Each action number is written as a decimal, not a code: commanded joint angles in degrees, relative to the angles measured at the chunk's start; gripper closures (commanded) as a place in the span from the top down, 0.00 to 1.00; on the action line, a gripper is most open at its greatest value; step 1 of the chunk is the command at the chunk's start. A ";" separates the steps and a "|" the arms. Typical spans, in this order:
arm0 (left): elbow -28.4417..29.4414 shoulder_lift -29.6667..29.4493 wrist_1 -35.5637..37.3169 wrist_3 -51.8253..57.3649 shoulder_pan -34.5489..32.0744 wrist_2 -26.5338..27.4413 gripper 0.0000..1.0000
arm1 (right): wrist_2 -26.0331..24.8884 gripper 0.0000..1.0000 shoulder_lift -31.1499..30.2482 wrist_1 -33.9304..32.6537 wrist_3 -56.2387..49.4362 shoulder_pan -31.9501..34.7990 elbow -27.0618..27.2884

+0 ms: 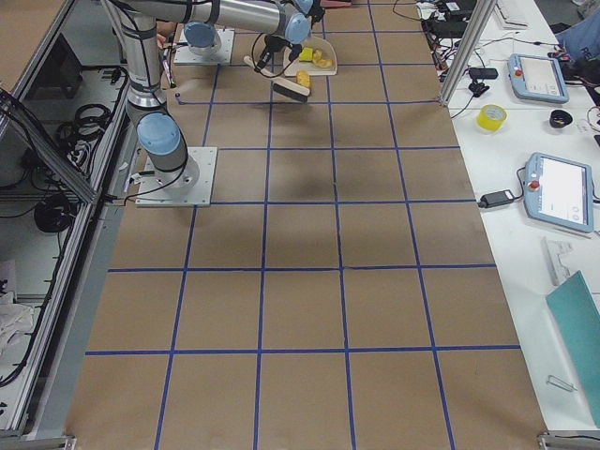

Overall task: Sweep and dump trash into bin
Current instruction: 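Sweep the yellow-orange piece into the dustpan with the brush, then lift the dustpan toward the bin with the left gripper while the right withdraws, then tip the dustpan over the black bin while the right gripper lowers the brush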

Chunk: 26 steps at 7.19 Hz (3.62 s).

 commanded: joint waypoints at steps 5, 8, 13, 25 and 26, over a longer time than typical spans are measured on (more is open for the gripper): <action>3.18 -0.63 -0.24 0.58 0.59 0.08 0.01 | 0.75 0.00 17.08 -6.44 2.38 7.10 -20.32; 3.98 -0.55 -0.25 1.02 4.08 -1.93 0.00 | -0.21 0.00 17.00 -6.18 1.07 6.92 -21.74; 4.85 -0.64 -0.42 1.11 9.29 -11.78 0.00 | -15.92 0.00 8.14 7.41 -11.38 -3.77 -20.78; 32.52 -5.28 -25.03 0.58 46.80 -15.26 0.00 | -28.79 0.00 4.60 4.13 -49.85 -45.87 -13.57; 35.68 -6.34 -25.03 0.67 48.04 -12.26 0.00 | -28.87 0.00 5.56 1.15 -52.44 -46.86 -12.35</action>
